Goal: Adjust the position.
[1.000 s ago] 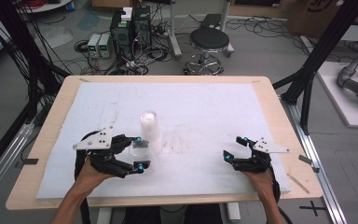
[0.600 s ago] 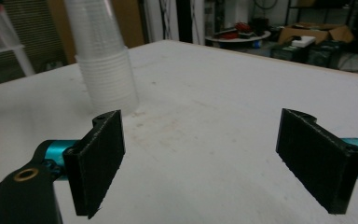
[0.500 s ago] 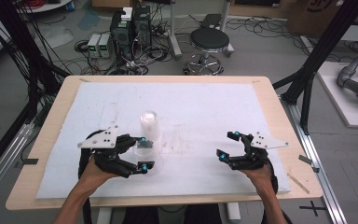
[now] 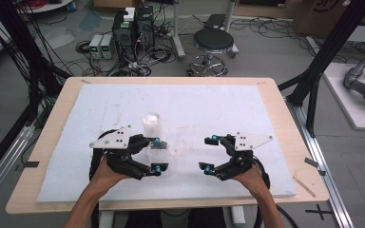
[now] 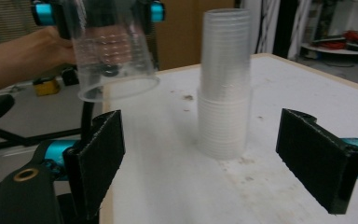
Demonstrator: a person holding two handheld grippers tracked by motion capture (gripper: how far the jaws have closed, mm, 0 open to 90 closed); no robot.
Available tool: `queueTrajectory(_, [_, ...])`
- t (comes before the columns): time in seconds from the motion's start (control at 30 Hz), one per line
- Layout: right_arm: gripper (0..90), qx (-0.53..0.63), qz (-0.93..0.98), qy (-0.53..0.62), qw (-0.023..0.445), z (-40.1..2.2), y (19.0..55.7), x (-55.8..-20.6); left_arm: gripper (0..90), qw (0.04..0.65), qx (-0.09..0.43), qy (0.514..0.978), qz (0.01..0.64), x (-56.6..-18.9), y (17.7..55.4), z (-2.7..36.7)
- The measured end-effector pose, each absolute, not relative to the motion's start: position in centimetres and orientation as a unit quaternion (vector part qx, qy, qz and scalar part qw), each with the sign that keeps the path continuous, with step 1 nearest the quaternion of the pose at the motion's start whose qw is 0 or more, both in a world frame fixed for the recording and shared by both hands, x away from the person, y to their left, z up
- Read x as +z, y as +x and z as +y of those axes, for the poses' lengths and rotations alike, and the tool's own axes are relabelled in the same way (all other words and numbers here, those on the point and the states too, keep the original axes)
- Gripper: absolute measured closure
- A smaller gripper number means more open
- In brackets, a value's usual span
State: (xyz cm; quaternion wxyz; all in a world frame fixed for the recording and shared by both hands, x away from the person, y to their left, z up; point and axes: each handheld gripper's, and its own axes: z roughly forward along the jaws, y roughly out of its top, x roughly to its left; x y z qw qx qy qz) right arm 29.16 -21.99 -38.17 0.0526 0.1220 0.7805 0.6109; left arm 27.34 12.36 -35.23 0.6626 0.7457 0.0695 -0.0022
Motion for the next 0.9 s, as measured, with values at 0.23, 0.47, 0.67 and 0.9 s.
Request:
queueTrajectory(0.23, [15.3, 0.601, 0.794, 0.087, 0.023, -19.6, 28.8, -37.5, 36.0, 0.663, -0.008, 0.746, 0.059, -34.9, 27.2, 11.2])
queueTrajectory(0.47, [15.3, 0.599, 0.799, 0.060, -0.002, -18.0, 28.2, -37.4, 36.1, 0.662, -0.012, 0.748, 0.056, -34.8, 27.2, 10.5])
queueTrajectory(0.67, [15.3, 0.601, 0.797, 0.047, -0.020, -16.9, 27.9, -37.5, 36.1, 0.662, -0.014, 0.747, 0.049, -34.7, 27.3, 9.8])
queueTrajectory(0.9, [15.4, 0.603, 0.796, 0.040, -0.030, -16.0, 27.9, -37.6, 36.1, 0.665, -0.020, 0.745, 0.046, -34.8, 27.3, 9.4])
